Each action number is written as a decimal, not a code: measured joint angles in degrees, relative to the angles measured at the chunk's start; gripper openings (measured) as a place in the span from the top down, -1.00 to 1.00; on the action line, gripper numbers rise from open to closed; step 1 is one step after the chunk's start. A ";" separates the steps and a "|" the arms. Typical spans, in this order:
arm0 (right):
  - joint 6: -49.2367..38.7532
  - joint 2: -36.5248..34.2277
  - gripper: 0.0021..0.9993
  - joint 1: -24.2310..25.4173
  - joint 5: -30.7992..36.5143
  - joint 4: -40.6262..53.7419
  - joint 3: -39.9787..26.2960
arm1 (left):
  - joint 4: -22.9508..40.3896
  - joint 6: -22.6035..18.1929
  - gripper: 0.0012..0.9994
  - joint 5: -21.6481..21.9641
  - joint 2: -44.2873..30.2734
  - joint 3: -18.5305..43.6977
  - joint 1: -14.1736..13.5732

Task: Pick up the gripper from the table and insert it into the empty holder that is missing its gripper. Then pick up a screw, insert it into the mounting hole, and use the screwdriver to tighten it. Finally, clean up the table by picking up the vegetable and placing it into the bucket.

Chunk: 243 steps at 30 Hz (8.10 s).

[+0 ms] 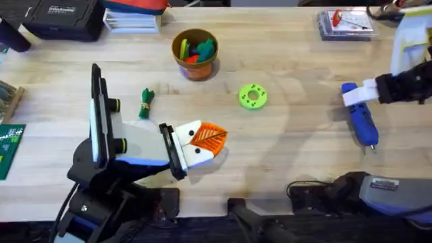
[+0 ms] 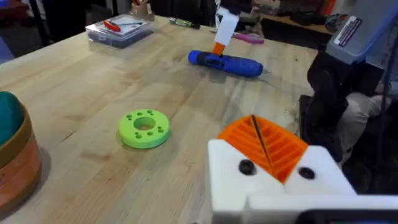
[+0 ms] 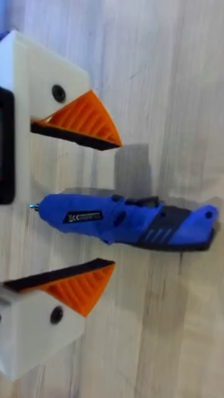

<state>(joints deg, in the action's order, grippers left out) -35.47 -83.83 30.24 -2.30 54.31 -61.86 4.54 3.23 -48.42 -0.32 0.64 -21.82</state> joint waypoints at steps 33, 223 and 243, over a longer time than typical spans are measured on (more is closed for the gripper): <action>-1.16 -13.89 0.21 0.35 1.42 -10.00 0.13 | 0.00 0.02 0.99 0.00 0.00 0.00 0.00; 8.27 29.36 0.96 -65.96 -2.96 -56.65 18.55 | -0.07 0.22 0.99 1.49 0.00 0.00 0.00; -31.49 -1.59 0.96 -49.07 16.31 -48.74 18.55 | -0.07 0.22 0.99 1.51 0.02 0.00 0.00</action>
<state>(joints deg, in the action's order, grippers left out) -66.95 -85.43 -18.83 14.01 5.57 -43.31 4.47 3.44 -46.92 -0.30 0.64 -21.82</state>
